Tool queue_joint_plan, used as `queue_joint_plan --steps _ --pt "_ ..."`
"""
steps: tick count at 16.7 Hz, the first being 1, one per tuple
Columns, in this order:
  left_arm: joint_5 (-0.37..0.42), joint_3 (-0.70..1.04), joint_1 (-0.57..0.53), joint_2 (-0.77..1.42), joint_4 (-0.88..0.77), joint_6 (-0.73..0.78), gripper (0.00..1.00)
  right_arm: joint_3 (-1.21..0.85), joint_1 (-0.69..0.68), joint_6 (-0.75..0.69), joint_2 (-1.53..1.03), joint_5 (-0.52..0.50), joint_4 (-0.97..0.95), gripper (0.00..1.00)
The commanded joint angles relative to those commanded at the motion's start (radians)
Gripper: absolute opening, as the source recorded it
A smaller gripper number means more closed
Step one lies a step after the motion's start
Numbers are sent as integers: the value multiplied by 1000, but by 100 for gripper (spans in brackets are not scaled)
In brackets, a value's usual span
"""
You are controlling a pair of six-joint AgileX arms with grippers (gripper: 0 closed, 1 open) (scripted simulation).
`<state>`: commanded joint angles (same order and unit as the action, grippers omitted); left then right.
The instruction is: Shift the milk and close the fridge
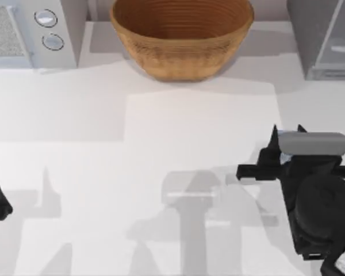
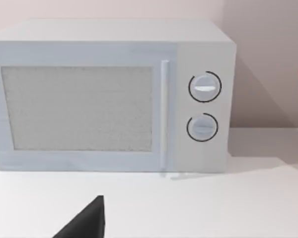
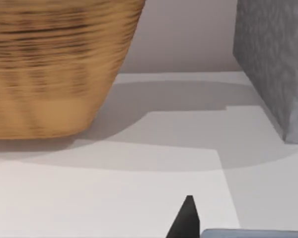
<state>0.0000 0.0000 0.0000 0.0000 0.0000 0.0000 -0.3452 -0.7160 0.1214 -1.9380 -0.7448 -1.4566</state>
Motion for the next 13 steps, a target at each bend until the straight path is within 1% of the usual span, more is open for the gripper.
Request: queue_joint_plan --steps 2,6,8,9,11,13 --pt "0 0 0 0 0 0 100 -8 129 -19 71 133 60 0" --pt "0 0 0 0 0 0 100 -25 439 -60 241 447 196 0" --pt "0 0 0 0 0 0 100 -33 566 -79 322 573 259 0" --pt "0 0 0 0 0 0 100 -37 614 -88 358 620 286 0" --pt "0 0 0 0 0 0 100 -43 679 -101 412 683 327 0" --pt "0 0 0 0 0 0 100 -45 701 -106 433 705 342 0"
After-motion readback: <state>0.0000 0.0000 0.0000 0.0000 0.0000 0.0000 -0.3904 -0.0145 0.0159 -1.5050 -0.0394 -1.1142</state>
